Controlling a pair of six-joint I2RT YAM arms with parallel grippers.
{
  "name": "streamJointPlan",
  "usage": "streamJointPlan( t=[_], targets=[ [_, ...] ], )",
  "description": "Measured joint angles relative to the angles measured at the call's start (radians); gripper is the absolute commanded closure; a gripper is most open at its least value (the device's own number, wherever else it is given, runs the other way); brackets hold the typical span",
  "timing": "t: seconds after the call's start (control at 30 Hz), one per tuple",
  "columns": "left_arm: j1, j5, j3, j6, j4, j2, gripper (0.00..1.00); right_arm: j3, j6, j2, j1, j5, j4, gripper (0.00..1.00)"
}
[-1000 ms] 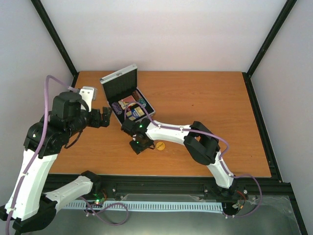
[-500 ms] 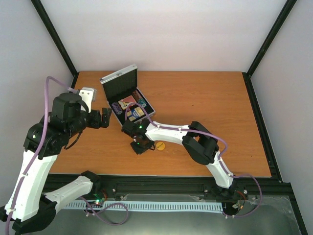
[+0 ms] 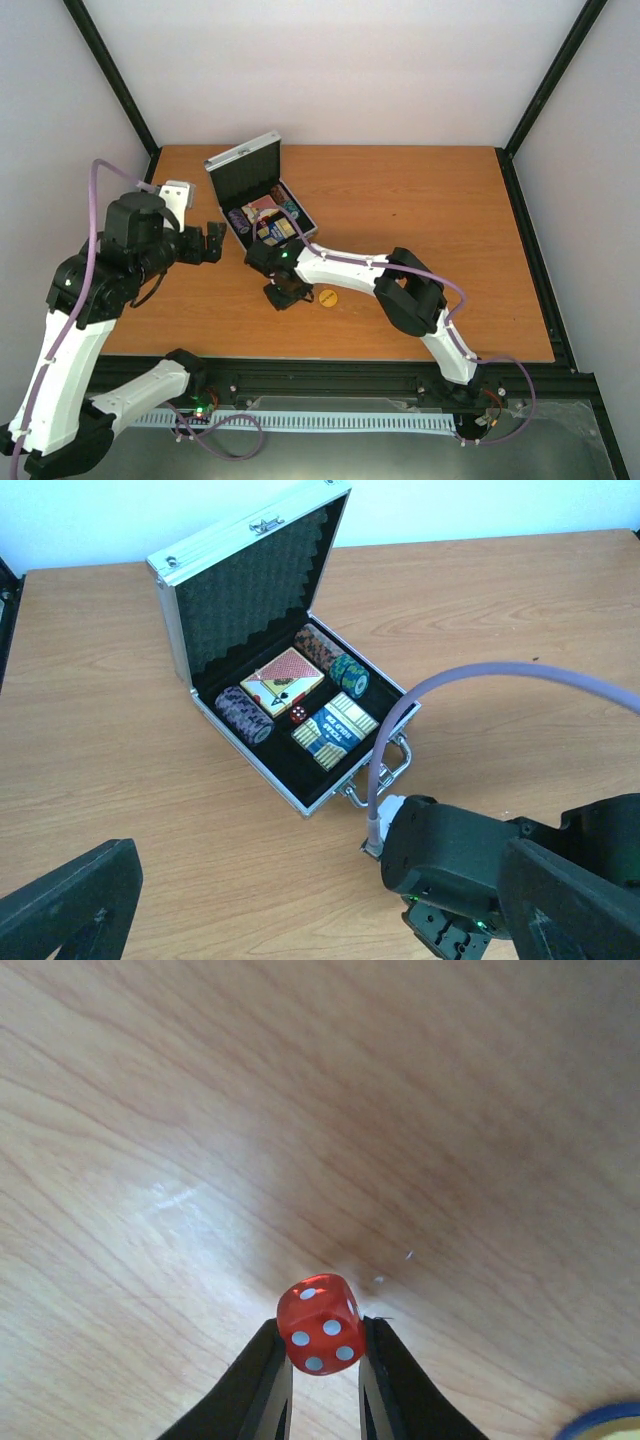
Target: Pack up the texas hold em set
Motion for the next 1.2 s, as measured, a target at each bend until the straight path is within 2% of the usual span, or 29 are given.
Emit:
streamJointPlan(
  t=[0.13,0.4,0.67,0.77,0.93,1.2],
  targets=[
    [0.000,-0.008,-0.001,0.000,0.000,-0.007,0.00,0.089,-0.003,0.000,0.000,0.035,-0.028,0.94],
    [0.000,-0.016,-0.001,0.001,0.000,-0.013,0.00,0.216,-0.005,0.010,-0.017,0.080,-0.051,0.93],
    [0.000,-0.016,-0.001,0.000,-0.002,-0.015,0.00,0.536,-0.040,0.176,-0.144,0.080,-0.053,0.93],
    [0.000,-0.016,-0.001,0.000,-0.005,-0.015,0.00,0.609,-0.050,0.230,-0.193,0.075,-0.031,0.93],
    [0.000,-0.022,-0.002,0.000,-0.012,-0.016,0.00,0.633,-0.060,0.274,-0.244,0.053,0.014,0.92],
    [0.000,-0.028,-0.009,0.000,-0.024,-0.016,0.00,0.690,-0.109,0.335,-0.248,-0.005,0.103,0.91]
  ],
)
